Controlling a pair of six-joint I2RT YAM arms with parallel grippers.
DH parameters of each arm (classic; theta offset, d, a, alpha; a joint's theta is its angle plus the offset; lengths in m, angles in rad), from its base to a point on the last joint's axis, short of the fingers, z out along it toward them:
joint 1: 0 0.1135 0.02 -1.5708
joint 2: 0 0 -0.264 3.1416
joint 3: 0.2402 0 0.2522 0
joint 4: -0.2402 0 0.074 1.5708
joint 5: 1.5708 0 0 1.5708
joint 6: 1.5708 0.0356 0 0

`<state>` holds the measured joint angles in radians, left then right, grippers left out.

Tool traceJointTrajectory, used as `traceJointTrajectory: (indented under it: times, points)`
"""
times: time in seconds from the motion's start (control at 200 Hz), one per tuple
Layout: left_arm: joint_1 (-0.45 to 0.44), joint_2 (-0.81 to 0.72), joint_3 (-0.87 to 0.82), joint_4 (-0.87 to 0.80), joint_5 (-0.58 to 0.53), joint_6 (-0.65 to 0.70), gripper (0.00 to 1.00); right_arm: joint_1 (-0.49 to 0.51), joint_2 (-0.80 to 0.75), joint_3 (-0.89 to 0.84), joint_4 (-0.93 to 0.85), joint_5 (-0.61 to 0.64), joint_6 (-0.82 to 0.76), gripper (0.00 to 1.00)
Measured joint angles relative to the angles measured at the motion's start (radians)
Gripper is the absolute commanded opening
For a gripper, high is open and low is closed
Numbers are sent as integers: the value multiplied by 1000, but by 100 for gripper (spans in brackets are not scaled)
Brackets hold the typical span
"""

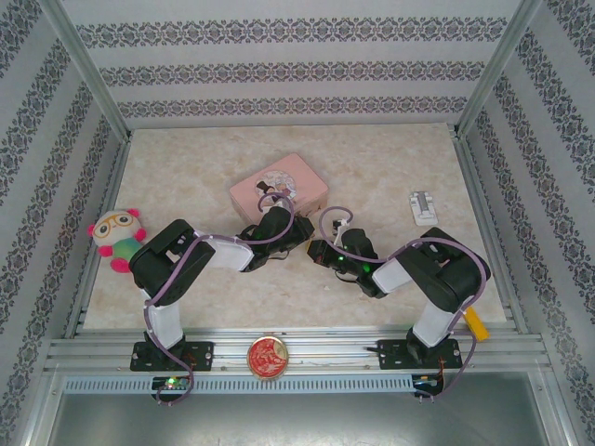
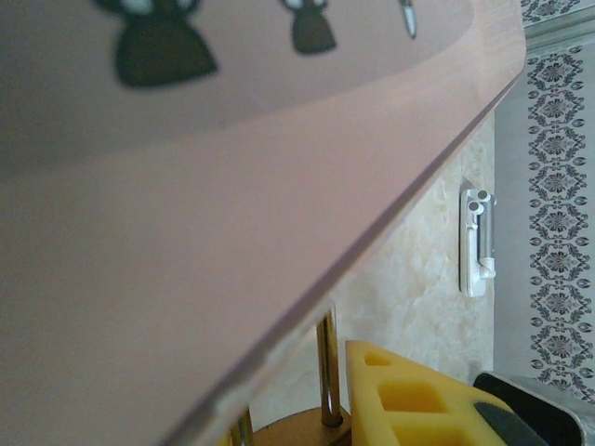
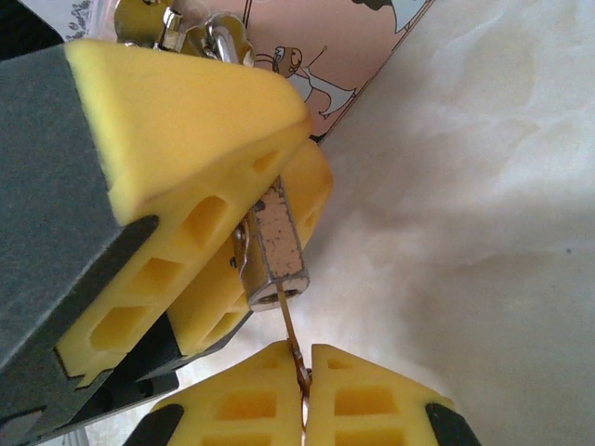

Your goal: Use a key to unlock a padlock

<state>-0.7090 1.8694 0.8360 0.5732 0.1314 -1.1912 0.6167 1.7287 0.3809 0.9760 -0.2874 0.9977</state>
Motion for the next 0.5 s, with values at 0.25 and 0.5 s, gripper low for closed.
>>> traceJointTrajectory:
  times: [0.25, 0.5]
  points:
    - [2, 0, 0, 5, 7, -19, 9, -6, 2, -3, 18, -9, 3, 0]
    - [3, -1, -1, 14, 11, -30, 9, -13, 2, -8, 34, -21, 3, 0]
